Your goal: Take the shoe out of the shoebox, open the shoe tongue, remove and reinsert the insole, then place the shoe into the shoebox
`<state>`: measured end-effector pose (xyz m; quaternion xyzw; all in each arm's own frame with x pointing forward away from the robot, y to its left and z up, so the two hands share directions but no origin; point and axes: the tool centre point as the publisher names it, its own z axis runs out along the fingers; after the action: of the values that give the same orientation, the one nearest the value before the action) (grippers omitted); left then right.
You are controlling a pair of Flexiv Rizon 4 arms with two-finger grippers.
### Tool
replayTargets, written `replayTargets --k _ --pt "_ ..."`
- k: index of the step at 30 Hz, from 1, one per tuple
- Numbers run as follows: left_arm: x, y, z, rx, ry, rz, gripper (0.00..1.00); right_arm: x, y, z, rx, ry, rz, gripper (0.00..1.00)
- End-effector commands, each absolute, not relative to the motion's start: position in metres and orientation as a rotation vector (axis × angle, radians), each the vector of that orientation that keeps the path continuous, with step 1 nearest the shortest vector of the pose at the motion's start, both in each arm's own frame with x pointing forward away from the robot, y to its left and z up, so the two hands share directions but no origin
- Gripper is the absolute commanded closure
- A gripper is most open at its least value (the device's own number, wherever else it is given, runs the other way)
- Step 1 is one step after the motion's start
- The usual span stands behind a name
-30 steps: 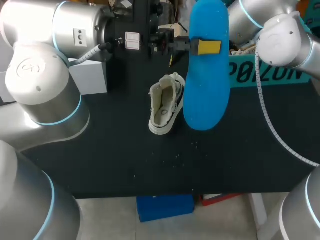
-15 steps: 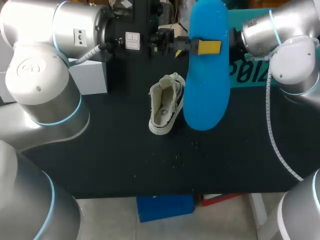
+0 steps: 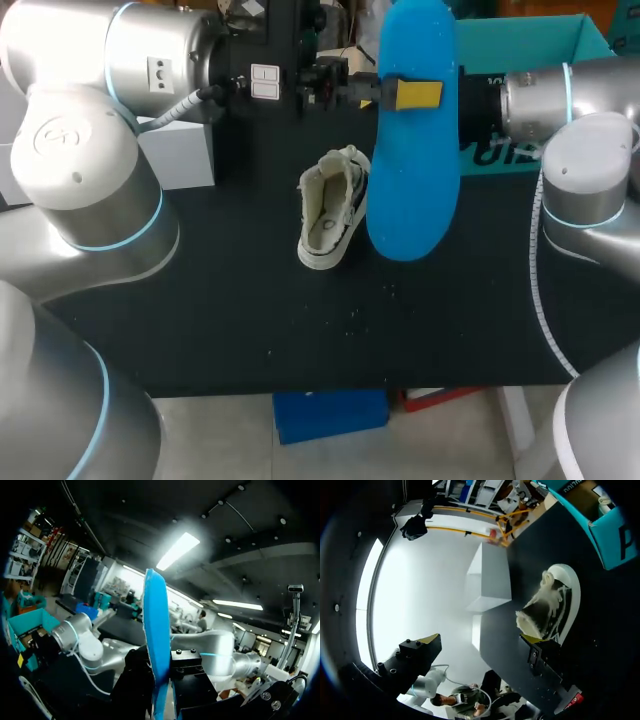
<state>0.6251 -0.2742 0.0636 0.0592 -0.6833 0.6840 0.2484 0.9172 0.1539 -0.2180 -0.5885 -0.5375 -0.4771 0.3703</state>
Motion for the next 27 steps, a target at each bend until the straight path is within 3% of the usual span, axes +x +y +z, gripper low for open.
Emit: replayTargets --k 1,12,15,27 --pt "0.625 -0.276 0.063 0.165 -1.863 1.865 1.00 0.916 0.153 -0.222 -1.452 -1.337 -1.262 0.00" --pt "0.626 -0.277 0.065 0.073 -2.051 1.865 1.00 0.915 0.152 -0.226 -1.395 -1.234 -1.268 0.00" --pt "0.623 -0.280 0.051 -0.093 -2.344 1.850 1.00 0.915 0.152 -0.226 -1.395 -1.234 -1.268 0.00" --pt "0.627 -0.276 -0.021 -0.039 -2.203 1.856 1.00 0.915 0.152 -0.226 -1.395 -1.234 -1.268 0.00"
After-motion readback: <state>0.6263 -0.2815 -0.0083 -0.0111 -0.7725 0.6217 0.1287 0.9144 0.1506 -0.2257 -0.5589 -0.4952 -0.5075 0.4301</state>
